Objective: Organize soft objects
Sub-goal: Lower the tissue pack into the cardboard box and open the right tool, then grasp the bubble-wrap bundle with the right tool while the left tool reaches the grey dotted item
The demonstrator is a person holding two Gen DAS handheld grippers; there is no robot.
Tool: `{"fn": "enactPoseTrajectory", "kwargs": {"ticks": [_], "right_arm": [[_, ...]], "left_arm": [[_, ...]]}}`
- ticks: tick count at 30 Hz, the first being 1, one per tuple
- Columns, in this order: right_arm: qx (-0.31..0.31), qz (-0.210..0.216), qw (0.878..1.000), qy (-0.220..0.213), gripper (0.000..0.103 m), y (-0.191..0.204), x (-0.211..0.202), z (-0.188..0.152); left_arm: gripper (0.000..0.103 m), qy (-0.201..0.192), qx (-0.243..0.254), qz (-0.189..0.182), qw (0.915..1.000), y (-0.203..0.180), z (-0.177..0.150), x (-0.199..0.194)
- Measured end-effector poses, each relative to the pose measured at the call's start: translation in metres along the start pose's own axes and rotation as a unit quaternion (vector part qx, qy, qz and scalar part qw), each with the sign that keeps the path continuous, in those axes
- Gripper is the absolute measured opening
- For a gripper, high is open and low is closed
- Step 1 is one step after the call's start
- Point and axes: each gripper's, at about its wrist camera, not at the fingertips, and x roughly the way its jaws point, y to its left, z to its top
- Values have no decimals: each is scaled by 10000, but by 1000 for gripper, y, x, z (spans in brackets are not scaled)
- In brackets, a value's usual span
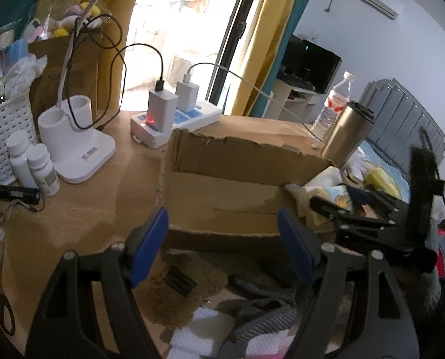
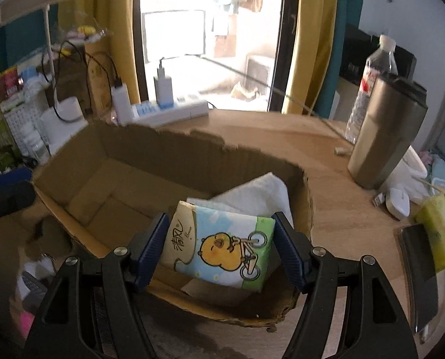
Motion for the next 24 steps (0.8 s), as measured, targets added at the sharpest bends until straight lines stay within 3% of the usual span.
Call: {"fn": "enactPoseTrajectory", "kwargs": {"ticks": [9,24], "right_arm": [[190,69,9998,-52,79,-7,-16,-3],[363,-7,9977,-579,79,-15,-71,-14]], "left_arm": [[77,27,92,48,9999,-11,-8,-10],[77,-98,227,-39,9997,-30,-23,-35]]}}
